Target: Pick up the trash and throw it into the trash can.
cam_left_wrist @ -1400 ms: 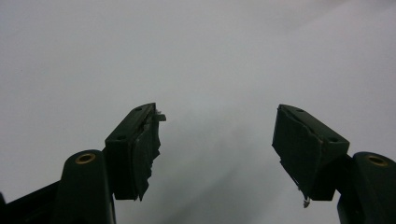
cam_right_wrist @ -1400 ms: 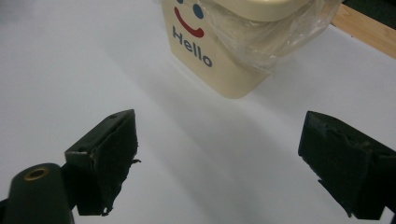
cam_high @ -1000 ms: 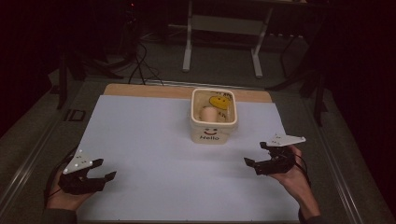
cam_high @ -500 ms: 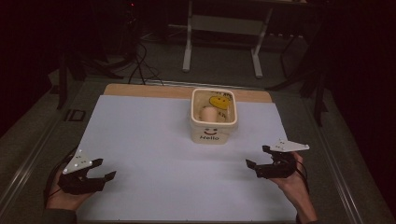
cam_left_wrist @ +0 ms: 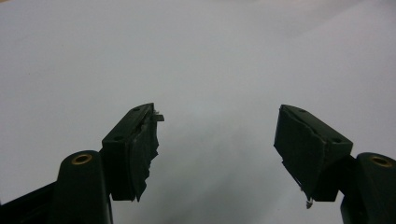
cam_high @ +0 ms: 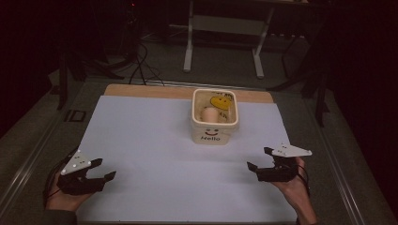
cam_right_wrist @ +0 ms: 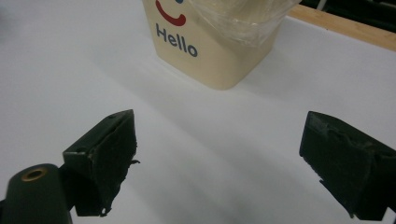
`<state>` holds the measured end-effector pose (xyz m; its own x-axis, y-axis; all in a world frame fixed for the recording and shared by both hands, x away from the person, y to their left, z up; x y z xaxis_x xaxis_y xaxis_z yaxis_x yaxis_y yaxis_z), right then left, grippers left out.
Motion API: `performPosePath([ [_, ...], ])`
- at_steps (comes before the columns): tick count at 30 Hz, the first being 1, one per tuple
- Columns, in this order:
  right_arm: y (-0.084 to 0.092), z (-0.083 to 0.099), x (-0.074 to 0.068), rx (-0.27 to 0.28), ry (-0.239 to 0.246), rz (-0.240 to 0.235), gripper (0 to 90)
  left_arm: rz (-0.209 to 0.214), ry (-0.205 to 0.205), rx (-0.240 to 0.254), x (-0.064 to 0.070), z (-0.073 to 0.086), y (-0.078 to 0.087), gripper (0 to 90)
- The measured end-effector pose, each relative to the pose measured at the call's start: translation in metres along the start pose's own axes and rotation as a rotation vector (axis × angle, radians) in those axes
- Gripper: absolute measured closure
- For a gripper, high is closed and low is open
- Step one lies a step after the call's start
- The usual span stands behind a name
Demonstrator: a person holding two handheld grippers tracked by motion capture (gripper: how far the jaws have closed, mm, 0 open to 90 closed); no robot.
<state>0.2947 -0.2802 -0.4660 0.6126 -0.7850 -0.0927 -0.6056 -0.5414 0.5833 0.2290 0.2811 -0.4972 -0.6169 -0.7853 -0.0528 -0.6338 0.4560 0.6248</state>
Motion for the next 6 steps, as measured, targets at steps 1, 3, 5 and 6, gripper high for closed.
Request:
performPosePath([
  [1, -0.0002, 0.0001, -0.0006, 0.003, 0.004, 0.001, 10.3, 0.0, 0.0, -0.001, -0.0003, 0.0001, 0.0001, 30.2],
  [3, -0.0004, 0.0001, -0.0009, 0.002, 0.007, -0.001, 10.3, -0.001, 0.0, -0.001, -0.0005, 0.0001, 0.0001, 30.2],
  [5, -0.0007, 0.0004, -0.0014, 0.009, 0.012, -0.004, 10.3, -0.001, -0.001, -0.002, -0.0007, 0.0001, 0.0, 30.2],
  [6, -0.0009, 0.0005, -0.0011, 0.011, 0.013, -0.006, 10.3, -0.001, -0.001, -0.002, -0.0007, 0.0001, 0.0, 30.2],
])
Point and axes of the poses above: each handheld gripper's, and its own axes: y roughly backward along the jaws, z roughly out of its underside, x roughly to its right, the point moved 2 cm from there along -y, roughly forward along the jaws, and after that the axes turned 6 degrees about -y, right-handed, at the moved point
